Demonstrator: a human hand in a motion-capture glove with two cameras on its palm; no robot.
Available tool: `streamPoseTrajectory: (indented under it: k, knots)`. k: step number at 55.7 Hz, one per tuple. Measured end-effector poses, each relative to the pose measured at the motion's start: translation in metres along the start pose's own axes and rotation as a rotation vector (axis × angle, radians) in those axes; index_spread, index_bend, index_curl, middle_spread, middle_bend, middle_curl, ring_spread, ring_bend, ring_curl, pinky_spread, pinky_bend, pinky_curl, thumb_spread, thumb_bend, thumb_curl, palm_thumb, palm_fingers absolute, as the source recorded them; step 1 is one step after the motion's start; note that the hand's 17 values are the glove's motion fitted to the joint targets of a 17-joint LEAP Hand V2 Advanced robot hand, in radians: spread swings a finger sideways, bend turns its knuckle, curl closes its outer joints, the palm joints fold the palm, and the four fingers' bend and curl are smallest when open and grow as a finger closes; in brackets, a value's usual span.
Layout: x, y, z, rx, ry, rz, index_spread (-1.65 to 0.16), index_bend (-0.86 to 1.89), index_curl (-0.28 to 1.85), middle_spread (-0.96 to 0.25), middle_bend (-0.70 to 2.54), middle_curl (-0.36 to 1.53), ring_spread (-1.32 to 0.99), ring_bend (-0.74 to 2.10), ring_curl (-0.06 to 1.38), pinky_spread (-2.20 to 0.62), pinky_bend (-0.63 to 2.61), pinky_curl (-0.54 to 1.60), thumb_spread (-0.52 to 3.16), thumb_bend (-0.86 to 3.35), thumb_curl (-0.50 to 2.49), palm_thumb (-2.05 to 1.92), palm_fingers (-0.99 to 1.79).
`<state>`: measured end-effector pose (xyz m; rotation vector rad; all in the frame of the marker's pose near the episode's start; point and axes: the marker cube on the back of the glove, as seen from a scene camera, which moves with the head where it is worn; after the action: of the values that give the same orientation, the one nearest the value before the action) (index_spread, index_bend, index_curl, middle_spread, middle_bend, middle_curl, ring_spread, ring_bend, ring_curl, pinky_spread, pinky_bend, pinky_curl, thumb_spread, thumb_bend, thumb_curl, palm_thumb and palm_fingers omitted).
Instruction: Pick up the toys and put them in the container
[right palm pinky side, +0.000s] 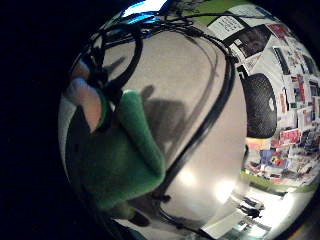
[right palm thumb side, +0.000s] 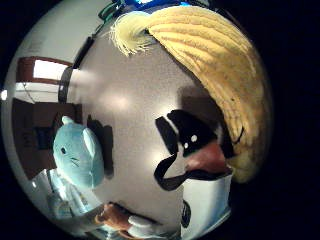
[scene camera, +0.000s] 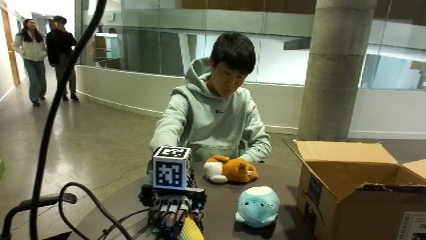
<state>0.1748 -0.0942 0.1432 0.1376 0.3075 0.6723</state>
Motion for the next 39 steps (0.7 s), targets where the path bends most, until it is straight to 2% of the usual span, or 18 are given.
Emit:
streamPoseTrajectory:
  k: [6,9,16,30,39]
  knots:
    - [-0.003,0.000,-0.003,0.036,-0.016,-0.063,-0.20,0.08,0.03,-0.15,0.68,0.50,-0.26,1.28,0.48,-0.31,1.15,0.44,1.36,0.20,0.35,0.44,0.78]
    - [-0.007,0.003,-0.007,0.004,-0.041,-0.119,-0.19,0.13,0.03,-0.18,0.77,0.54,-0.28,1.33,0.50,-0.33,1.16,0.45,1.34,0.23,0.38,0.53,0.93]
    - [-0.017,0.015,-0.026,-0.117,-0.101,-0.204,-0.20,0.19,0.04,-0.23,0.88,0.63,-0.31,1.39,0.54,-0.36,1.19,0.48,1.21,0.24,0.46,0.63,1.08]
    - [-0.041,0.040,-0.128,-0.131,-0.115,-0.387,-0.20,0.32,0.06,-0.27,1.02,0.78,-0.32,1.47,0.59,-0.39,1.19,0.52,1.03,0.17,0.57,0.65,1.13]
    - [-0.069,0.067,-0.209,-0.095,-0.092,-0.435,-0.20,0.41,0.08,-0.29,1.04,0.85,-0.32,1.49,0.60,-0.39,1.21,0.54,0.98,0.15,0.64,0.65,1.11]
